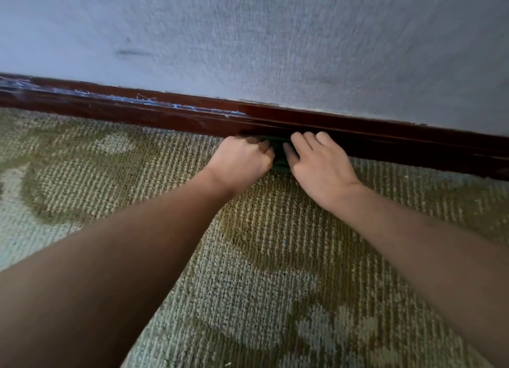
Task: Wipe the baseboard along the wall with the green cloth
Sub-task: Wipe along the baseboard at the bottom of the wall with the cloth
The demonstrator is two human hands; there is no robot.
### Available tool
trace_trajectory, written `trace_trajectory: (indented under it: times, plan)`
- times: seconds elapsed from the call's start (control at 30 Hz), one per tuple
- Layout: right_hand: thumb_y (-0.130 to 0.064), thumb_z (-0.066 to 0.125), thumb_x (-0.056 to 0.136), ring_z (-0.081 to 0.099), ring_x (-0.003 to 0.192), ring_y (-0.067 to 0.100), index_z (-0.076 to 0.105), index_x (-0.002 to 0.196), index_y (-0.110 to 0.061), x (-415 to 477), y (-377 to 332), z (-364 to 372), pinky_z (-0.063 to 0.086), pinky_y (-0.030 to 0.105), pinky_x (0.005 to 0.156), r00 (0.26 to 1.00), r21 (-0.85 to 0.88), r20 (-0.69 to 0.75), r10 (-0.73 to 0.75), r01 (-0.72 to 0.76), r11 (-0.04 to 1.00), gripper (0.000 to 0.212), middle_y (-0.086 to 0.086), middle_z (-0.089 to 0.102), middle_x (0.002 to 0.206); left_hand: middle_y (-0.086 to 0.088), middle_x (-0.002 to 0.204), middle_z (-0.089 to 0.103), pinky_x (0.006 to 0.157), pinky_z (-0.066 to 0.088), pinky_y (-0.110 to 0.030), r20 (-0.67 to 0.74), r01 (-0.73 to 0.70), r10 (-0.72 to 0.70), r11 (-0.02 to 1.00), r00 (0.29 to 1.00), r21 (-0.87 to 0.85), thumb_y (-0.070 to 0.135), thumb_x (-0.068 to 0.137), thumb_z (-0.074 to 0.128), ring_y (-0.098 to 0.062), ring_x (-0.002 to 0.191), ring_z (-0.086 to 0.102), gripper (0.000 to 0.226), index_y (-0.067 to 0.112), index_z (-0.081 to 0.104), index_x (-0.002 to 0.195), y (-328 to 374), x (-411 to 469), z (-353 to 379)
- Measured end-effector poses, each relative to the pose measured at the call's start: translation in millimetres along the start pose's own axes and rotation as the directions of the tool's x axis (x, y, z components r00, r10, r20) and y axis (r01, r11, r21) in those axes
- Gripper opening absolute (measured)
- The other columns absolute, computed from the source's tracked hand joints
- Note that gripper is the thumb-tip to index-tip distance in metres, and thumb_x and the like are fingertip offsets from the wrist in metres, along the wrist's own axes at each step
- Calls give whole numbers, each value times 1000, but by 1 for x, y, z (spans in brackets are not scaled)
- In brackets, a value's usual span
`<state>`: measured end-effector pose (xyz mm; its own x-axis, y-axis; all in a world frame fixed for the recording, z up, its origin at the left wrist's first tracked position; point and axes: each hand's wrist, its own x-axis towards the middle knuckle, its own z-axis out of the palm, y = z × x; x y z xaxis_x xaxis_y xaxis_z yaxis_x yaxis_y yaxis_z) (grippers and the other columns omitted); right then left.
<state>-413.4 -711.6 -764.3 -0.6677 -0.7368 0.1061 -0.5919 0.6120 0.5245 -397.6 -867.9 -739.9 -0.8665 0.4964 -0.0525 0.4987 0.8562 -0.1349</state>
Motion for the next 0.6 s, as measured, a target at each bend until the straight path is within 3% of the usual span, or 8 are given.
trace_trajectory:
  times: [0.13,0.27,0.37,0.5,0.6]
  plan:
    - [-22,55,85,57,85,11,67,108,-22,2,10,-10,42,23,75,999,-56,-32,11,-13,998,26,-9,58,94,-12,87,73,58,58,-33,-68,-107,113,990,991,92,5,76,31,-27,76,69,43,1,72,89,-4,-8,-16]
    - [-27,61,80,59,82,11,71,98,-24,4,29,-28,42,23,73,995,-97,-93,39,-48,994,20,-9,60,88,-14,89,72,61,57,-35,-106,-148,166,975,980,165,1,79,45,-29,79,68,28,-1,70,92,-6,-6,-37]
    - [-26,61,80,58,82,12,70,102,-23,-2,39,-38,42,23,73,991,-111,-123,44,-58,992,24,-9,59,88,-13,84,73,56,57,-34,-162,-142,171,974,972,176,5,79,39,-27,74,69,33,0,71,87,-4,-3,-49]
    - [-18,50,82,57,82,14,67,108,-18,-14,47,-43,42,25,73,988,-134,-149,34,-54,989,31,-6,58,89,-13,87,73,60,58,-32,-178,-146,185,966,966,214,5,74,66,-27,76,69,16,1,72,89,4,-3,-57]
    - [-17,49,81,57,82,15,66,109,-17,-17,47,-43,42,26,73,987,-153,-161,14,-40,987,33,-5,58,88,-7,82,73,56,56,-25,-176,-156,210,947,962,279,10,71,69,-20,70,68,14,7,74,84,6,-3,-57]
